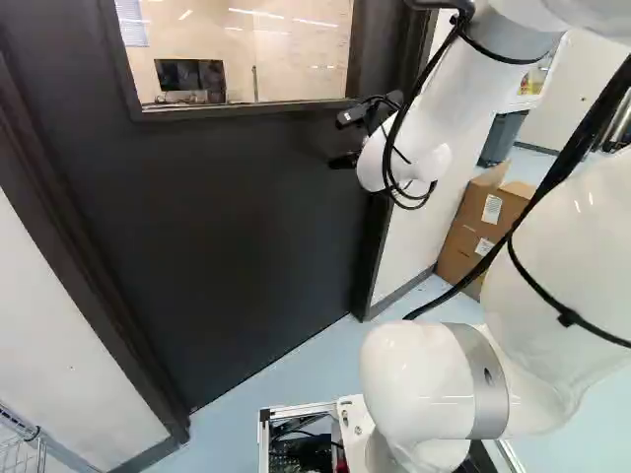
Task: Open the door and move inside
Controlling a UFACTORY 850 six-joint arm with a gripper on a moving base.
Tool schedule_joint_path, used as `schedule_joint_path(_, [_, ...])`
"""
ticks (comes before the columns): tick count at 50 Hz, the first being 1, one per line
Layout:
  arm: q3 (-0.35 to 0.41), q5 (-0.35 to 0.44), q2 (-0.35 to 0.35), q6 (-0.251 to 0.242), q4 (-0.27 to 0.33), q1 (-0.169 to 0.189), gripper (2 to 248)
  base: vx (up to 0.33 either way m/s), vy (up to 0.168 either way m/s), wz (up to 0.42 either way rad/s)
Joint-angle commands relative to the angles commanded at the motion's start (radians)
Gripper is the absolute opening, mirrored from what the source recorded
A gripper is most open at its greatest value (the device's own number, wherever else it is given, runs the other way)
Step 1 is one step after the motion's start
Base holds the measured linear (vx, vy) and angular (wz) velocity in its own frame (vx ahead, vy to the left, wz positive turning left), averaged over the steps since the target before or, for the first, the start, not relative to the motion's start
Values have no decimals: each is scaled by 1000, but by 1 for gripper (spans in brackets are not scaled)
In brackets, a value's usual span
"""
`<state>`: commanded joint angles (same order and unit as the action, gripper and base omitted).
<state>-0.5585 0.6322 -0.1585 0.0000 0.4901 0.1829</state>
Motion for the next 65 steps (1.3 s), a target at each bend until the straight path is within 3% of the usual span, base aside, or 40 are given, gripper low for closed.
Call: schedule_joint_path(65, [35, 0, 126, 0, 0, 3, 247, 0, 0, 0])
